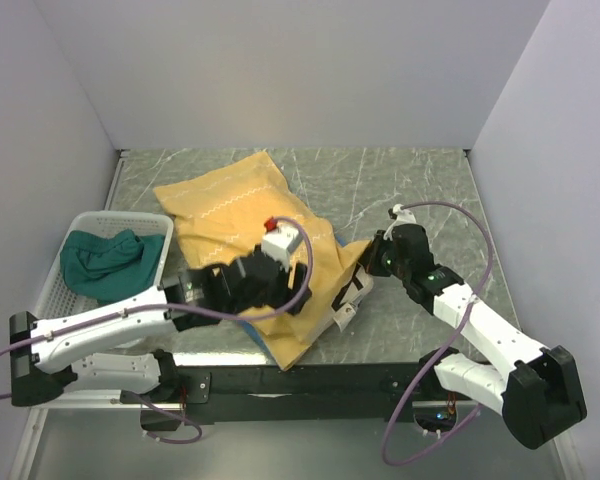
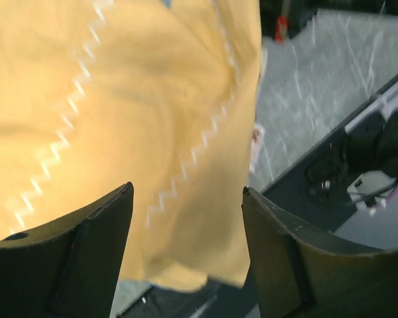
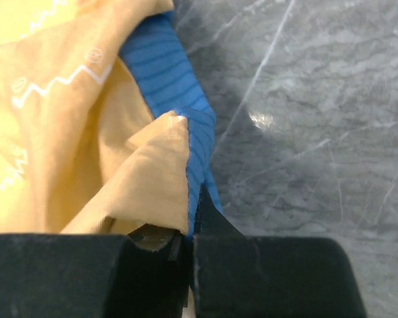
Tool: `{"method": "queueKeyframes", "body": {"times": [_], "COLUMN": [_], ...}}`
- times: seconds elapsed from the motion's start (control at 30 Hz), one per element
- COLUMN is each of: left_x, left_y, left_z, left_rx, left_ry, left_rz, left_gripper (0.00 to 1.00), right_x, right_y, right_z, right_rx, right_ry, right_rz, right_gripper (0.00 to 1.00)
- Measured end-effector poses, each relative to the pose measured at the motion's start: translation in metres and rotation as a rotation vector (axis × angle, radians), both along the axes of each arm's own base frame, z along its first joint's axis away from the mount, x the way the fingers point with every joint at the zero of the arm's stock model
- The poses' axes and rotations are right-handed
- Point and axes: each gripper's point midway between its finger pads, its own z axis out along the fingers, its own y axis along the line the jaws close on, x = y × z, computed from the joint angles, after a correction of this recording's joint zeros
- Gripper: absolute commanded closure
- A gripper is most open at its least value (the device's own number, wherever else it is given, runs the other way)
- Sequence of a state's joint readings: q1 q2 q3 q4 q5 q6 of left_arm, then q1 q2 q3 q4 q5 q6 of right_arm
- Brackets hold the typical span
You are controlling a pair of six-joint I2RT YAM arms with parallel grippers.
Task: Put the pillow into the pillowcase
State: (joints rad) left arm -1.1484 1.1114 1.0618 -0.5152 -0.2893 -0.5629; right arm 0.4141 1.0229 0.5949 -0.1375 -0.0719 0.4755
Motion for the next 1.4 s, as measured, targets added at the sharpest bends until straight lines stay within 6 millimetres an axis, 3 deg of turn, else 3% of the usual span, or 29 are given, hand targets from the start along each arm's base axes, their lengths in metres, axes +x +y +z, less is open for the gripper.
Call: {"method": "queueKeyframes", "body": {"times": [0.1, 0.23, 0.5, 0.67, 1.03, 1.17, 1.23, 1.33, 1.37, 1.4], "left_x": [-0.032, -0.075, -0.132, -0.132, -0.12, -0.114, -0.11, -0.107, -0.106, -0.106], "left_y": [0.001, 0.015, 0.029, 0.034, 0.031, 0.031, 0.034, 0.036, 0.039, 0.04], "left_z": [-0.022, -0.071, -0.128, -0.151, -0.169, -0.178, -0.182, -0.184, -0.184, -0.183], "left_rx": [0.041, 0.154, 0.322, 0.384, 0.363, 0.391, 0.409, 0.412, 0.421, 0.427], "left_ry": [0.016, 0.064, 0.093, 0.089, 0.099, 0.097, 0.098, 0.108, 0.111, 0.113], "left_rz": [-0.012, -0.014, -0.038, -0.011, -0.007, 0.014, 0.033, 0.059, 0.067, 0.072], "left_gripper": [0.33, 0.47, 0.33, 0.27, 0.32, 0.52, 0.58, 0.78, 0.89, 0.93], "right_x": [-0.001, 0.001, 0.002, 0.002, 0.001, 0.001, 0.0, 0.0, -0.001, -0.001], "right_y": [-0.003, -0.006, -0.008, -0.008, -0.008, -0.008, -0.008, -0.008, -0.009, -0.009], "right_z": [-0.005, -0.007, -0.009, -0.009, -0.008, -0.007, -0.007, -0.007, -0.007, -0.006], "right_rx": [-0.008, -0.021, -0.031, -0.031, -0.03, -0.028, -0.028, -0.028, -0.028, -0.03], "right_ry": [0.01, 0.012, 0.017, 0.017, 0.016, 0.015, 0.016, 0.016, 0.017, 0.019], "right_rz": [-0.012, -0.028, -0.038, -0.038, -0.038, -0.038, -0.036, -0.036, -0.036, -0.038], "right_gripper": [1.0, 1.0, 1.0, 1.0, 1.0, 1.0, 1.0, 1.0, 1.0, 1.0]}}
